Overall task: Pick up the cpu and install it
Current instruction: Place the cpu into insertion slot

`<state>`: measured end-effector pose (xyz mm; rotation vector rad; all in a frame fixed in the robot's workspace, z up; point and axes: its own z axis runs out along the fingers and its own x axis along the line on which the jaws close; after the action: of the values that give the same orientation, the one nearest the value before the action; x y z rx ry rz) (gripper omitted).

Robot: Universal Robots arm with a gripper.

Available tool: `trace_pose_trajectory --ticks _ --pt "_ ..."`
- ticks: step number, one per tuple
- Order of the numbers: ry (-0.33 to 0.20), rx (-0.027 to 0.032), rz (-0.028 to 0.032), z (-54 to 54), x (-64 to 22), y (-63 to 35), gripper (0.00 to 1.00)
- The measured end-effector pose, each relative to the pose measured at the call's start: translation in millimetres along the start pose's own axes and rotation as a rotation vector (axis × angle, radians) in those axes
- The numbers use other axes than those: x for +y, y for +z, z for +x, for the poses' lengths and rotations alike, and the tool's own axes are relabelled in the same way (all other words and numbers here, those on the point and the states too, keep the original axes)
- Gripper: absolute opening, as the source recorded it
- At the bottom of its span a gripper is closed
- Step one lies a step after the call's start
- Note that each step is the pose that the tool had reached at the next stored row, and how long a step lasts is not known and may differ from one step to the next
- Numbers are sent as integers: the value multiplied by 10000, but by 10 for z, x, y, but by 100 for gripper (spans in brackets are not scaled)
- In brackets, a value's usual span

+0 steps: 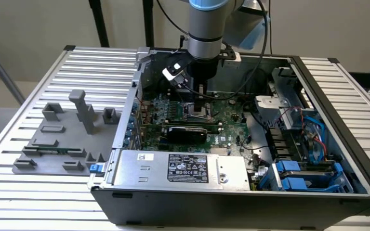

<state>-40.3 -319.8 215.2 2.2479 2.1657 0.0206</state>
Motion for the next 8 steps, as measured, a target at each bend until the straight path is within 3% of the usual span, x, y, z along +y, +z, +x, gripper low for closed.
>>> trace_pose_trajectory --ticks 2,4,5,6,8 --pt "0 0 0 0 0 0 30" --pt "0 -1 0 0 0 0 18" --pt "0 -1 0 0 0 0 18" --pt "0 0 0 0 0 0 11" --pt "0 0 0 0 0 0 11"
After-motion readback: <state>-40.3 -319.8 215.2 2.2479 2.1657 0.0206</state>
